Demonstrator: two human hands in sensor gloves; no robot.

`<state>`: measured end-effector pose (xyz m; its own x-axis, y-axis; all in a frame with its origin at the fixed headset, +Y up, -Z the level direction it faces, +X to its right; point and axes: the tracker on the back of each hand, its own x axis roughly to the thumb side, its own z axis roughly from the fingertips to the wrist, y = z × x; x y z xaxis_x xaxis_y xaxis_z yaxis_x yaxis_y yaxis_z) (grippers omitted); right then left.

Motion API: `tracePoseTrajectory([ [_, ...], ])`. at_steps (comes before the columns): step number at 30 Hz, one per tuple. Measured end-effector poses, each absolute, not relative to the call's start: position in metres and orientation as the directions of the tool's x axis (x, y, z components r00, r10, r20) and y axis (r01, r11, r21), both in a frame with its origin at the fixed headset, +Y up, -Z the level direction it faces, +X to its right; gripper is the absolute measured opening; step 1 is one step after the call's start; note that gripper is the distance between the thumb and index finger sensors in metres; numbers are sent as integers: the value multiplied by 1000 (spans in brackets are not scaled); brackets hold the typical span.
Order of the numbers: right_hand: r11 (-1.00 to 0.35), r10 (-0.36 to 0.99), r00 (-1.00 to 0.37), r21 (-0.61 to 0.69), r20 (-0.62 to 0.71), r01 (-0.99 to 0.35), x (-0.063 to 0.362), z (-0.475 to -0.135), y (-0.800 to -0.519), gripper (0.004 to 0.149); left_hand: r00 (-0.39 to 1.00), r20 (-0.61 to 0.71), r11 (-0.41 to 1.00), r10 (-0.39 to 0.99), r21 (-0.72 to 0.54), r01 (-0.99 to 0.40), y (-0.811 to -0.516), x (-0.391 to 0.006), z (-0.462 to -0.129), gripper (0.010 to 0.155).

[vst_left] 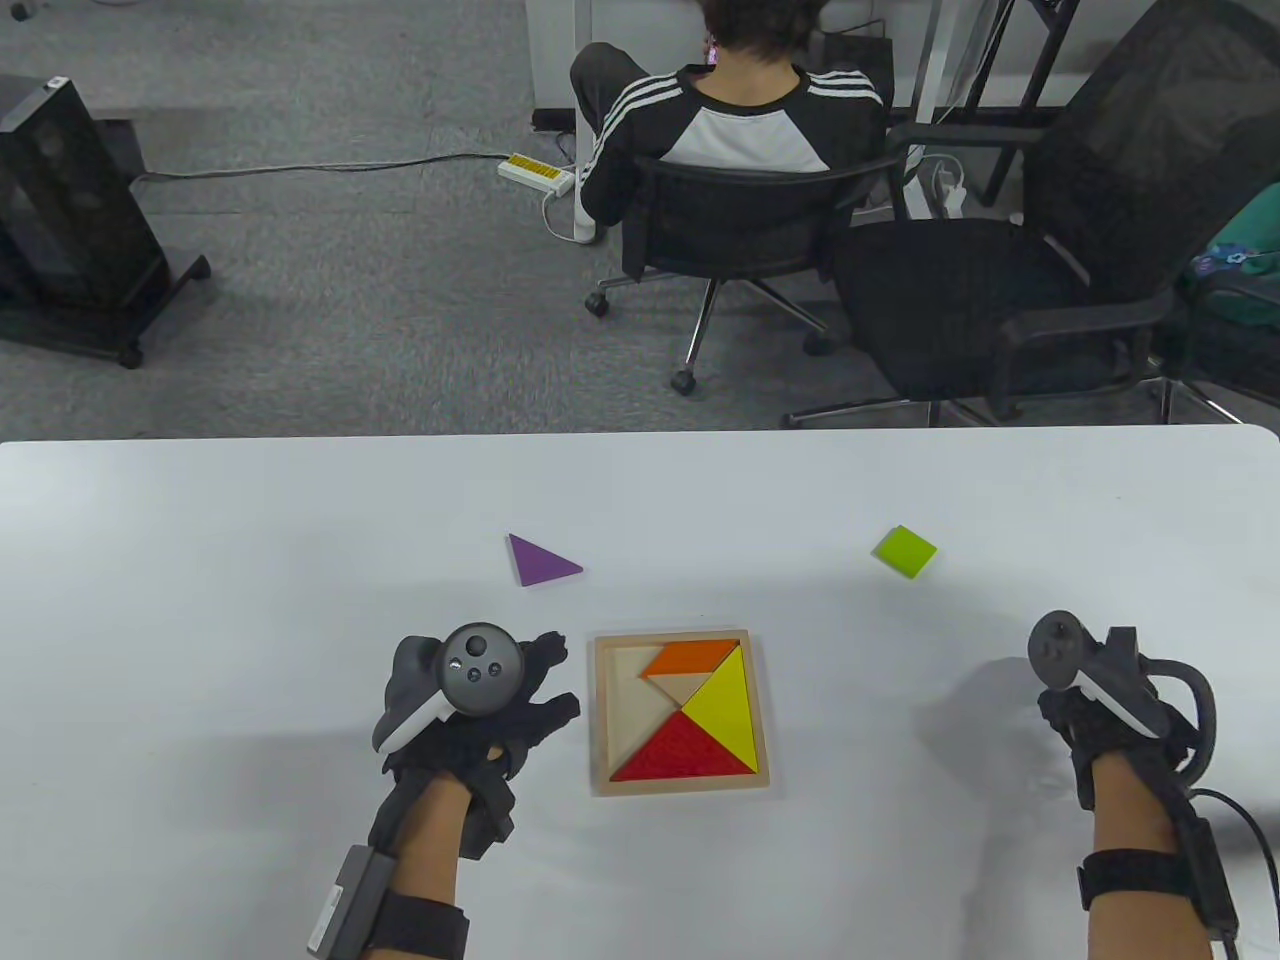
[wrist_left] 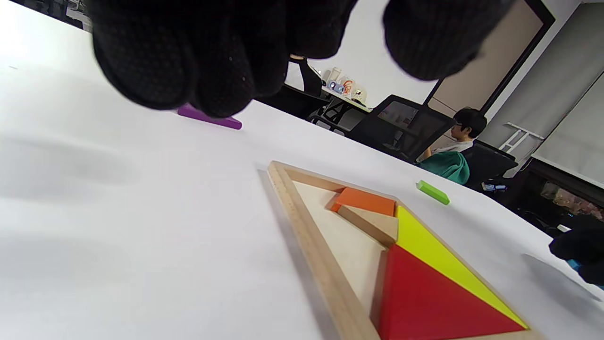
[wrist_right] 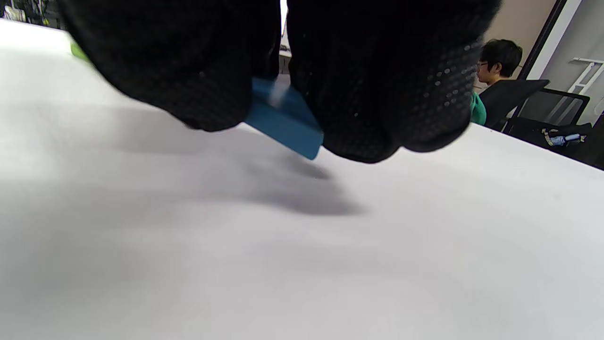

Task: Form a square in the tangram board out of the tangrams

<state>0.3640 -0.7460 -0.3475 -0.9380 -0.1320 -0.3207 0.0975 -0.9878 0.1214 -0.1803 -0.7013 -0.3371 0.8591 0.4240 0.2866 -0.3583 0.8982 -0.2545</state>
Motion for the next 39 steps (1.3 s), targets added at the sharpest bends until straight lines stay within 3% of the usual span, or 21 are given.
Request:
tracePoseTrajectory([
  [8, -997, 73, -948, -39, -309, -64, 348, -334, -710, 55, 838, 318, 893, 444, -240, -381, -697, -176, -336, 75],
  [22, -937, 269, -952, -270, -148, -223, 282, -302, -650, 55, 761, 441, 880, 476, -231, -416, -688, -151, -330, 78],
  [29, -863, 405, -914, -331, -1, -382, 243, -287, -649, 55, 722, 475, 862, 504, -231, -450, -682, -144, -329, 79],
  [39, -736, 598, -773, -235, 214, -635, 196, -284, -669, 55, 599, 499, 771, 626, -279, -573, -686, -132, -329, 78],
])
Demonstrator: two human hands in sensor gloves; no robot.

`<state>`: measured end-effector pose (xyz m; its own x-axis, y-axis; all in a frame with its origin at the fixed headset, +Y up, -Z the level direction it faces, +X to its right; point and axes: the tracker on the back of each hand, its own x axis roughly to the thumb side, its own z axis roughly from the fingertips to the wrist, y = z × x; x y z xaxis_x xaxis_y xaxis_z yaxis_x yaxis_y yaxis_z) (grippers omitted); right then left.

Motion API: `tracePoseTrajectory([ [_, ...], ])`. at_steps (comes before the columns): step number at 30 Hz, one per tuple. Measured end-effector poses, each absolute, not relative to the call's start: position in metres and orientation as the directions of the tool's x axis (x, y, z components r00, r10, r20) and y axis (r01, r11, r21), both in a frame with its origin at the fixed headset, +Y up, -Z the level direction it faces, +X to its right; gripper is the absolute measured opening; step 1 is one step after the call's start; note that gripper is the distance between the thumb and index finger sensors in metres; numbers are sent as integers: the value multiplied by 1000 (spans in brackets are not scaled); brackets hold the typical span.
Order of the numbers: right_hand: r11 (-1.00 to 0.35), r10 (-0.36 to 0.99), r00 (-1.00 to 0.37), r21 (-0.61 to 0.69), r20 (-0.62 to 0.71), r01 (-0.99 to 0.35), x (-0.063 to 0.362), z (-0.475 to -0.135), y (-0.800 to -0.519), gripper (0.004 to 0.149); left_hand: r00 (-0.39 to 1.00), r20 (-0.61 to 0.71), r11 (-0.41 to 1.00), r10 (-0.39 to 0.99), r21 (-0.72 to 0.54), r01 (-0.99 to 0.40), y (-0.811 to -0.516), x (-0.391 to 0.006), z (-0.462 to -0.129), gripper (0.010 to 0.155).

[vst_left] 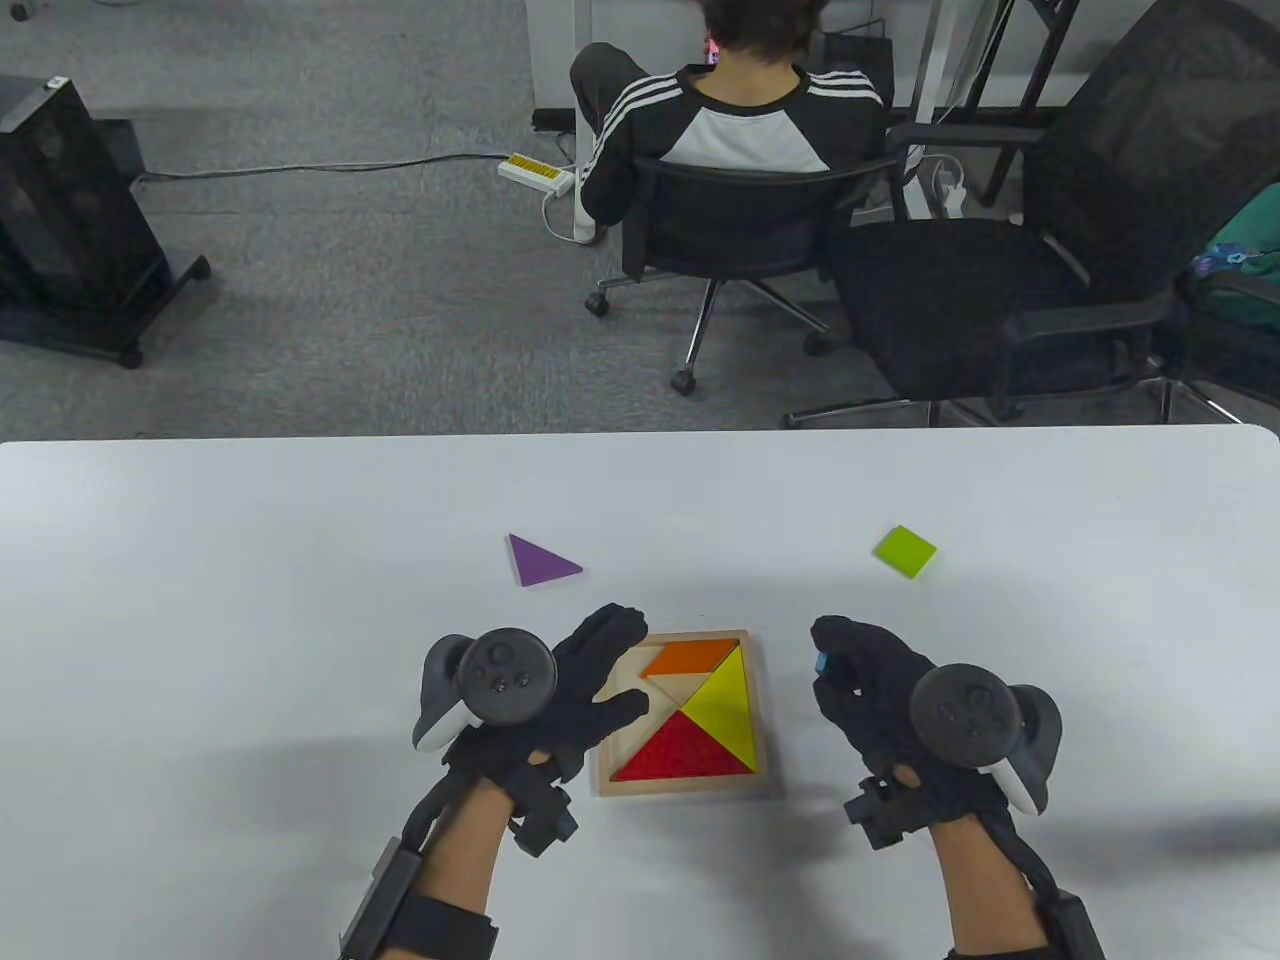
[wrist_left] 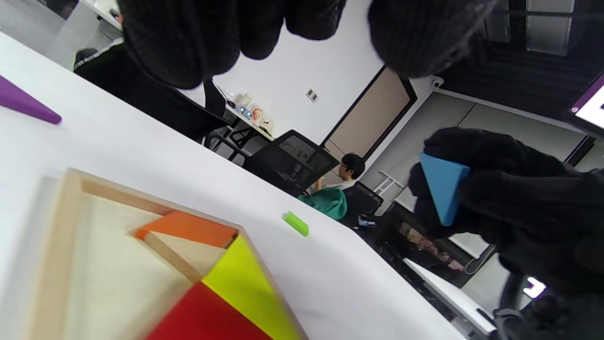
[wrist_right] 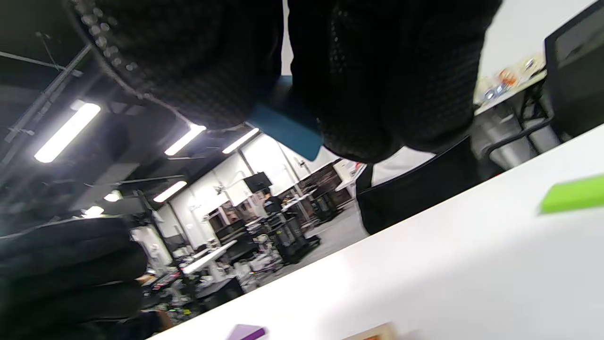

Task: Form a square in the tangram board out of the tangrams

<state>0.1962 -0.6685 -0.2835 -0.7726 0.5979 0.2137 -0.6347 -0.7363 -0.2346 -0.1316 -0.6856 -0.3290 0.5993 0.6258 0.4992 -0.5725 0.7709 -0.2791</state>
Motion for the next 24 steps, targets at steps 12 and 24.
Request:
tracePoseTrajectory([
  [12, -579, 778, -547, 18, 309, -815, 165, -281, -696, 55, 394, 461, 592, 795, -452, -667, -711, -106, -327, 76],
  [24, -413, 900, -346, 262, 267, -872, 149, -281, -715, 54, 309, 468, 541, 828, -522, -659, -722, -90, -320, 77],
])
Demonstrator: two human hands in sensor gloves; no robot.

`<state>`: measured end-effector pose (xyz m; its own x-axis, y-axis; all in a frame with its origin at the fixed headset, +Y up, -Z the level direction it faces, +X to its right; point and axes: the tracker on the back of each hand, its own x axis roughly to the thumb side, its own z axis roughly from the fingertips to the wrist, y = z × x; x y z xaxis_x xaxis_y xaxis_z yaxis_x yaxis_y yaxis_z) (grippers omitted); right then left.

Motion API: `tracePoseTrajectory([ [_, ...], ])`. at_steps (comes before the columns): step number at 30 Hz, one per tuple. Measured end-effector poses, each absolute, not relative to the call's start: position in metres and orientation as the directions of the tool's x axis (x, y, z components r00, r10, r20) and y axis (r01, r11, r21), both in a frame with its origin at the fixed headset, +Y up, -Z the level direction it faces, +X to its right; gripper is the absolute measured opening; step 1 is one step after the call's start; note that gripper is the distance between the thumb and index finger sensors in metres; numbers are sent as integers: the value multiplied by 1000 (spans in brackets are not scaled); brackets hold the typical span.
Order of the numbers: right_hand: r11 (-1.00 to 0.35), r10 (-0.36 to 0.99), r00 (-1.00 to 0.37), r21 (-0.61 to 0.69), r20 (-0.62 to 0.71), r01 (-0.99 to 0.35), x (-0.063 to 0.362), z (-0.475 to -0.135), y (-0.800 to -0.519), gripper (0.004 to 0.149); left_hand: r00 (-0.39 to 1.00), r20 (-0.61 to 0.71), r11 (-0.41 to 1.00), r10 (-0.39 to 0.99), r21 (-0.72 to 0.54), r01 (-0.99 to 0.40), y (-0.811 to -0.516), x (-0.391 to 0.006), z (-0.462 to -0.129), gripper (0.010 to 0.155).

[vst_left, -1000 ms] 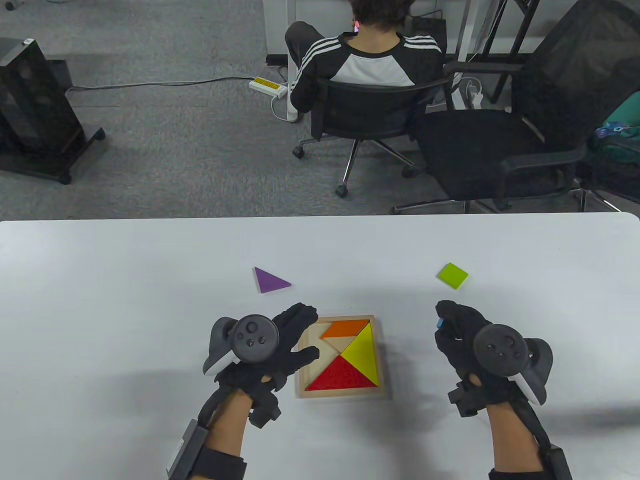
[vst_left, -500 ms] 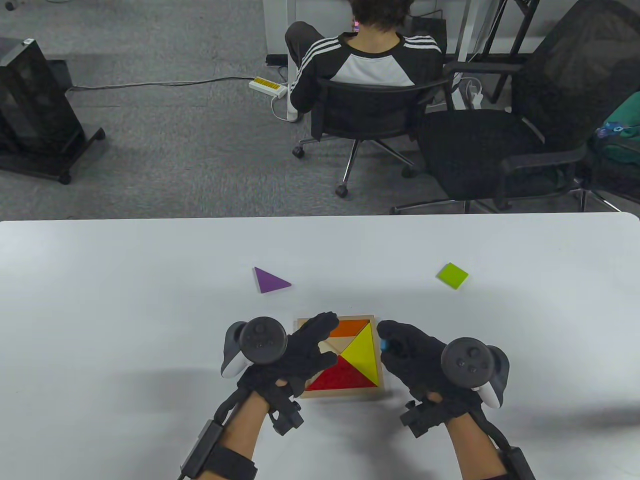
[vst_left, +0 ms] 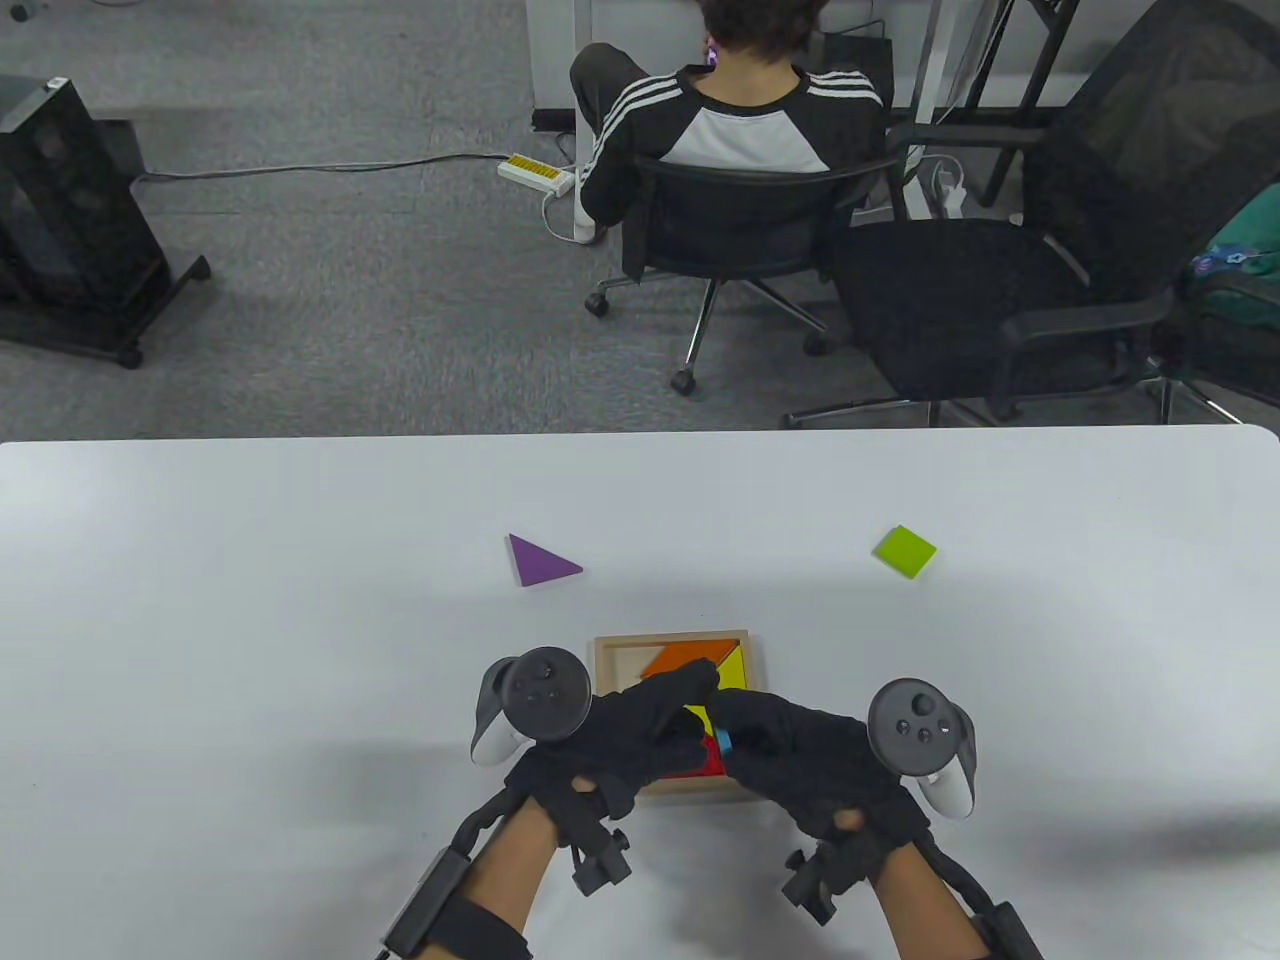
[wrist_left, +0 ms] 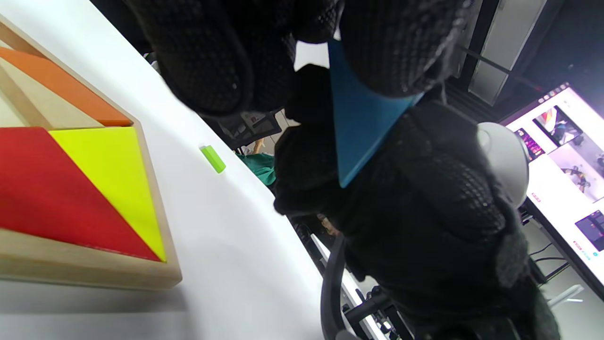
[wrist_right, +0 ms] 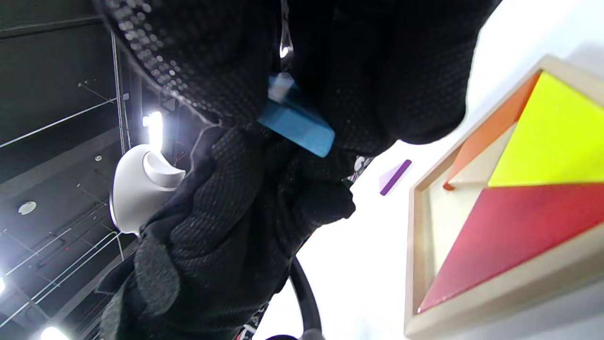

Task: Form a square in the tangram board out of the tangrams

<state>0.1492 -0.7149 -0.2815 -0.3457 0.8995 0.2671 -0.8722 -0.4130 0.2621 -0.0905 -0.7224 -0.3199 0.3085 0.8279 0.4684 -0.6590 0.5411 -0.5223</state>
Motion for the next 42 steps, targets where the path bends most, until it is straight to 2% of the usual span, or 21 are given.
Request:
tracePoseTrajectory([
  [11, -245, 968, -200, 399, 153, -883, 144, -283, -727, 54, 318, 439, 521, 841, -494, -696, -730, -92, -318, 61],
  [15, -234, 971, -191, 410, 142, -882, 143, -283, -728, 52, 344, 447, 545, 826, -478, -688, -726, -95, -321, 55],
  [21, -304, 950, -255, 347, 181, -887, 140, -281, -721, 49, 362, 456, 563, 813, -461, -686, -715, -104, -324, 48],
  [25, -453, 885, -396, 266, 244, -851, 137, -278, -714, 48, 384, 478, 592, 790, -429, -682, -706, -110, -325, 45],
  [34, -474, 871, -420, 212, 256, -855, 143, -275, -709, 51, 488, 542, 710, 684, -340, -616, -686, -118, -329, 44],
  [42, -483, 864, -435, 175, 253, -858, 150, -273, -704, 53, 597, 545, 801, 589, -292, -523, -688, -118, -342, 43],
])
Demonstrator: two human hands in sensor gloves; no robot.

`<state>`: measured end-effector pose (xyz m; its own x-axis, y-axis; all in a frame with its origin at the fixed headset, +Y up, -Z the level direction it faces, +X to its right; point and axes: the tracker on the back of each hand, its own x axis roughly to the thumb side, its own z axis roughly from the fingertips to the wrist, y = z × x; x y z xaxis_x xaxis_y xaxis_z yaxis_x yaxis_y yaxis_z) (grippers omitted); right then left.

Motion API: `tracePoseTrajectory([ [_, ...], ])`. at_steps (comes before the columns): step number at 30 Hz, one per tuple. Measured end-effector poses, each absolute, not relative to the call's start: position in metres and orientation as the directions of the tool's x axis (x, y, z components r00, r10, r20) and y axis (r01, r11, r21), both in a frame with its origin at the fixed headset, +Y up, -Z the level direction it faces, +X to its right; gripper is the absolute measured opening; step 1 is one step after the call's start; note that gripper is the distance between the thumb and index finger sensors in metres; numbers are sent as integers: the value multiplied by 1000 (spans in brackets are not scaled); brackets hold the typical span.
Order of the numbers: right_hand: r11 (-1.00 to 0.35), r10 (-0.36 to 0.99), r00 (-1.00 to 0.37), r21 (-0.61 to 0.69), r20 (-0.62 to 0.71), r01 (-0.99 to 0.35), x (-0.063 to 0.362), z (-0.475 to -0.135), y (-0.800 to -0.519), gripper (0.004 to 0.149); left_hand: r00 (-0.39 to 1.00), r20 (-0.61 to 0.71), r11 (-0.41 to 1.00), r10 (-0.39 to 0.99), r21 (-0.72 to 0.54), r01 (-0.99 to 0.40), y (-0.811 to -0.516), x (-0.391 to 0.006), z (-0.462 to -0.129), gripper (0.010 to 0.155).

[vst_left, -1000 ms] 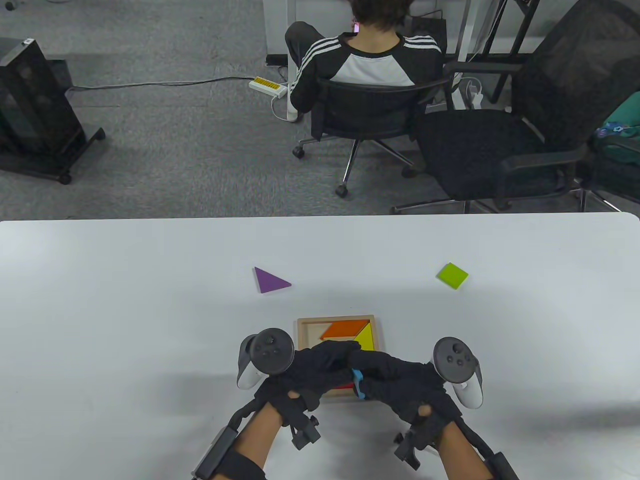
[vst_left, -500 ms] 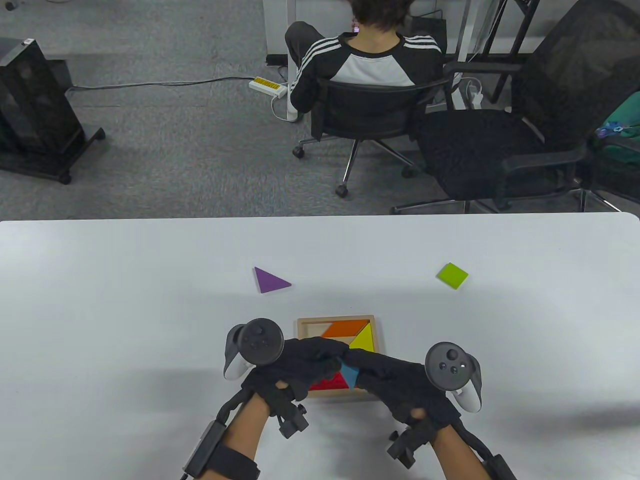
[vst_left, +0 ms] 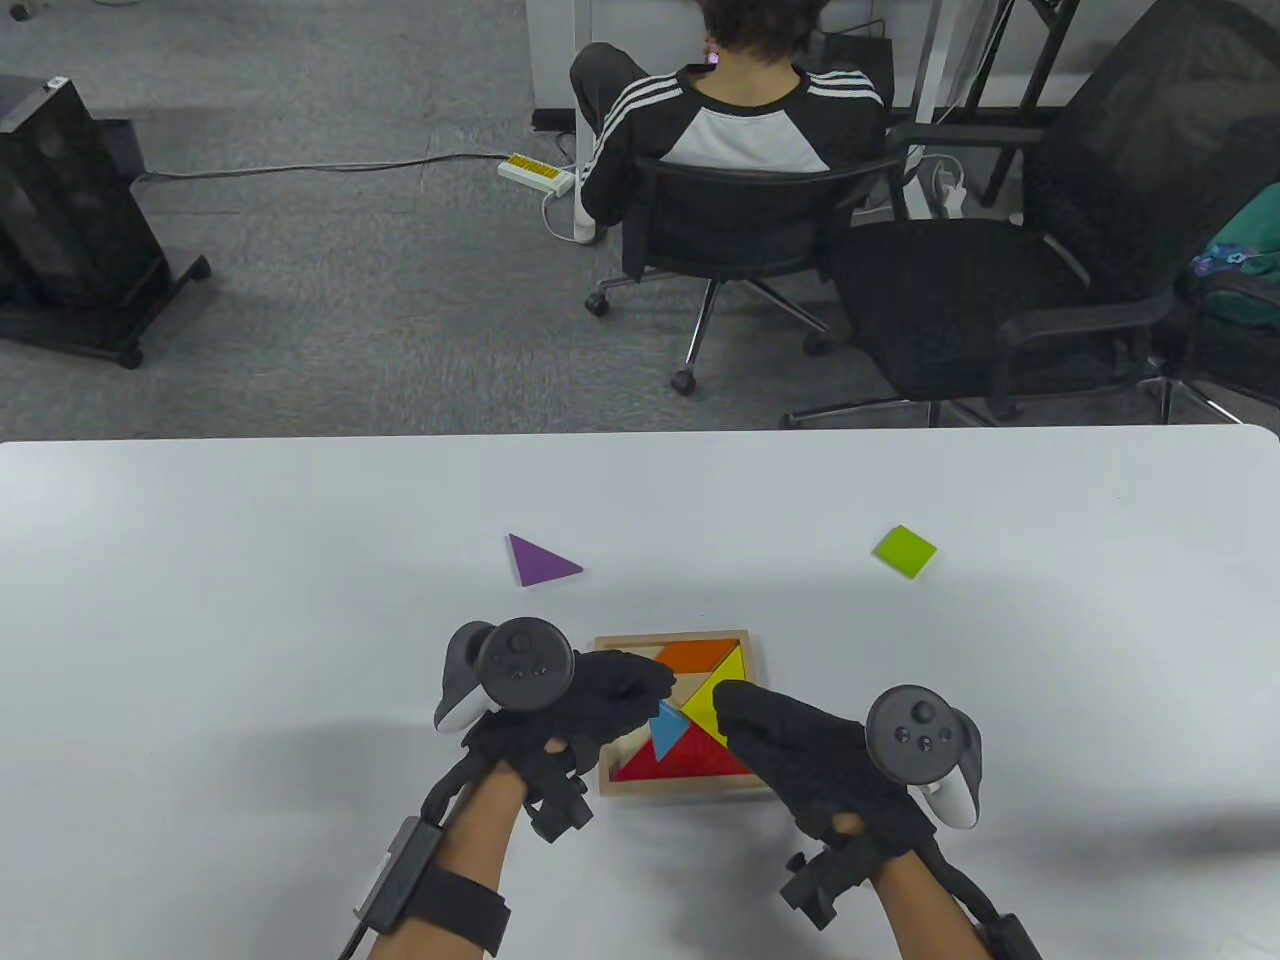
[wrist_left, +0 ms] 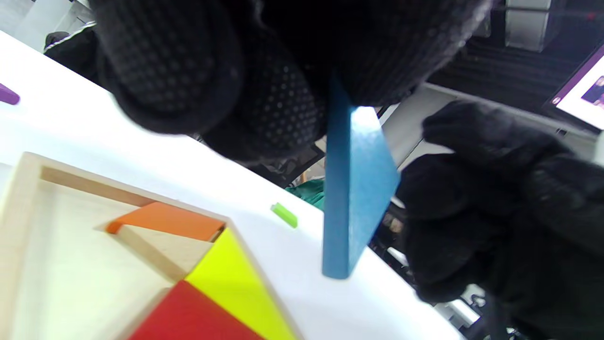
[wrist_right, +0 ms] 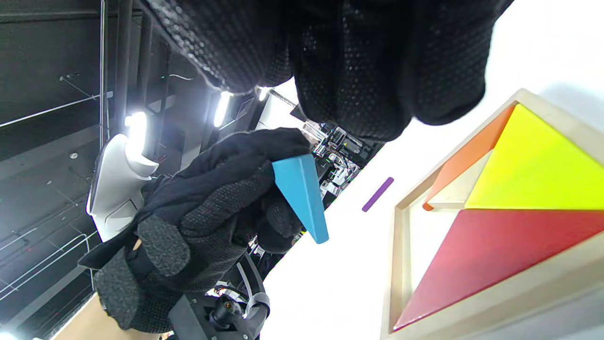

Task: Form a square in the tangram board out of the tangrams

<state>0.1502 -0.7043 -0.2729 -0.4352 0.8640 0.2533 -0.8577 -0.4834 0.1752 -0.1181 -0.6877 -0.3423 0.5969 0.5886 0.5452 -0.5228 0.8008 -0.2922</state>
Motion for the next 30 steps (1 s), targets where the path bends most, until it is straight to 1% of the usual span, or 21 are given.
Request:
tracePoseTrajectory([
  [3, -494, 858, -448, 167, 251, -853, 153, -273, -704, 53, 650, 544, 845, 530, -275, -459, -693, -117, -349, 42],
  [11, -502, 855, -460, 160, 240, -850, 160, -276, -707, 52, 742, 514, 900, 430, -303, -312, -716, -111, -364, 41],
  [14, -503, 855, -462, 157, 236, -850, 161, -277, -708, 51, 752, 506, 902, 422, -321, -289, -722, -110, -368, 41],
  [17, -501, 857, -463, 159, 227, -851, 162, -278, -710, 51, 747, 491, 886, 447, -358, -295, -727, -110, -372, 41],
  [21, -508, 854, -471, 164, 221, -845, 162, -279, -712, 51, 788, 511, 920, 344, -350, -175, -735, -106, -374, 41],
  [25, -519, 850, -483, 170, 213, -838, 162, -280, -715, 51, 791, 488, 905, 368, -383, -184, -743, -106, -375, 41],
  [30, -526, 846, -493, 167, 202, -834, 165, -281, -717, 51, 800, 512, 922, 312, -365, -126, -743, -106, -372, 42],
])
